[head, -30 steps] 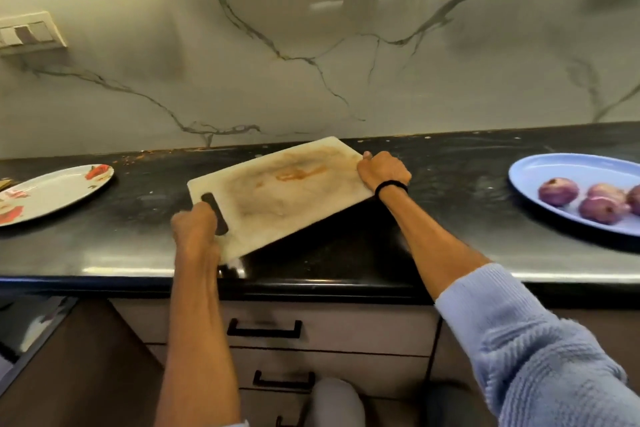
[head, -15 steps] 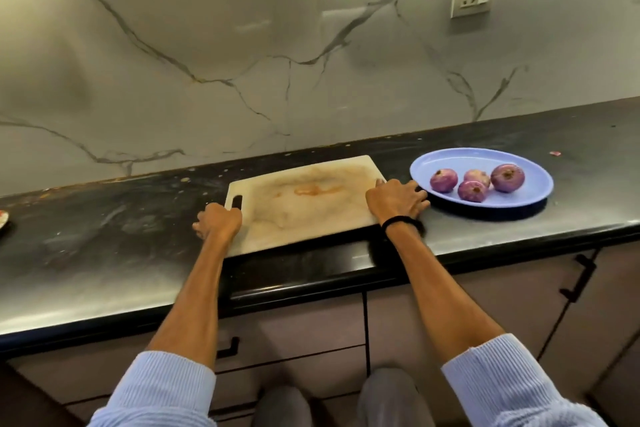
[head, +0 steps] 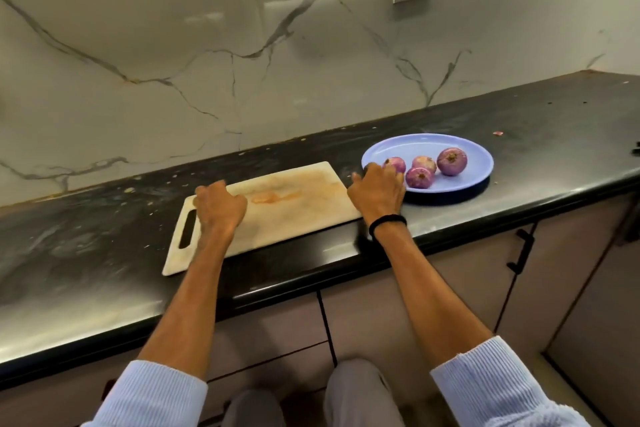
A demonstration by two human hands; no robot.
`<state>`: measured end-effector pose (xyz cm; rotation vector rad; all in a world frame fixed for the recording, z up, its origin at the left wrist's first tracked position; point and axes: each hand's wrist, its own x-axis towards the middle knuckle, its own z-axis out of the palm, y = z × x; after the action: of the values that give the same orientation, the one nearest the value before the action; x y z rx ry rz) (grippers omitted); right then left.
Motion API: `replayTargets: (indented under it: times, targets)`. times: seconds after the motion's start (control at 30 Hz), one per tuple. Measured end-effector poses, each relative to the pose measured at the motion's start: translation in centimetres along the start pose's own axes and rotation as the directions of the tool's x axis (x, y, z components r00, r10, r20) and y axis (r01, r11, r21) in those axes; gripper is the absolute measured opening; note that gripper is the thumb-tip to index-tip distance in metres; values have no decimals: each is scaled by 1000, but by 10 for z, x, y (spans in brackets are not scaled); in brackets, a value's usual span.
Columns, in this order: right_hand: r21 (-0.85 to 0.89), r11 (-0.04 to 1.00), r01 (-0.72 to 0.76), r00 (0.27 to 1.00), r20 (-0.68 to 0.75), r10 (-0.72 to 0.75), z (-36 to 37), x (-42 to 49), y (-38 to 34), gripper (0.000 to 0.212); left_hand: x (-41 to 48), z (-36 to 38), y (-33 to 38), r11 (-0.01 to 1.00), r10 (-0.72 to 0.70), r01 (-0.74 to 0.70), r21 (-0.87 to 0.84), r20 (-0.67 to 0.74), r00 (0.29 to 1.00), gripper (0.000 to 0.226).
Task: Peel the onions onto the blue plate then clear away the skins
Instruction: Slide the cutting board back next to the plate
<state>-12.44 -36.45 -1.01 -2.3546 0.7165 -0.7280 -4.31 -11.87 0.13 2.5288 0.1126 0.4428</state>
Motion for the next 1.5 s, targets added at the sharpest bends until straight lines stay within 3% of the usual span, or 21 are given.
replayTargets:
  times: [0.1, 0.23, 0.4, 0.53, 0.67, 0.83, 1.03, 1.13, 1.23, 1.33, 1.5]
  targets:
    - [52, 998, 26, 988, -152, -18, -32, 25, 25, 38, -5, 21, 50, 969, 222, -205, -138, 124, 967, 69]
    - [21, 999, -28, 977, -210, 32, -78, 66, 72, 44, -28, 52, 127, 896, 438, -373, -242, 335, 834, 85]
    - [-260, 965, 11, 990, 139, 26, -89, 126, 122, 51, -56, 90, 189, 889, 441, -435, -143, 519, 732, 129]
    - [-264, 957, 124, 943, 333, -30, -84, 138, 128, 48, -70, 112, 210, 874, 436, -479, -87, 577, 691, 137]
    - [-265, 941, 209, 890, 450, -71, -75, 140, 132, 53, -72, 126, 219, 877, 444, -469, -104, 547, 710, 129]
    - [-232, 956, 182, 926, 369, -87, -63, 148, 138, 51, -66, 135, 228, 850, 484, -519, -85, 513, 709, 111]
    - [-277, 955, 111, 975, 218, -50, -53, 151, 131, 61, -60, 147, 234, 825, 506, -563, -56, 516, 691, 74]
    - [-279, 957, 79, 973, 229, -13, -50, 155, 136, 64, -59, 156, 235, 813, 530, -577, -77, 510, 678, 63]
    - [-302, 937, 175, 948, 309, -77, -52, 160, 139, 65, -58, 159, 234, 804, 558, -575, -150, 523, 644, 61]
    - [-305, 933, 191, 927, 369, -69, -54, 166, 146, 53, -57, 157, 234, 795, 581, -571, -205, 529, 619, 61]
    - [-243, 953, 181, 931, 355, -86, -56, 159, 139, 48, -58, 155, 227, 790, 612, -550, -273, 416, 673, 54]
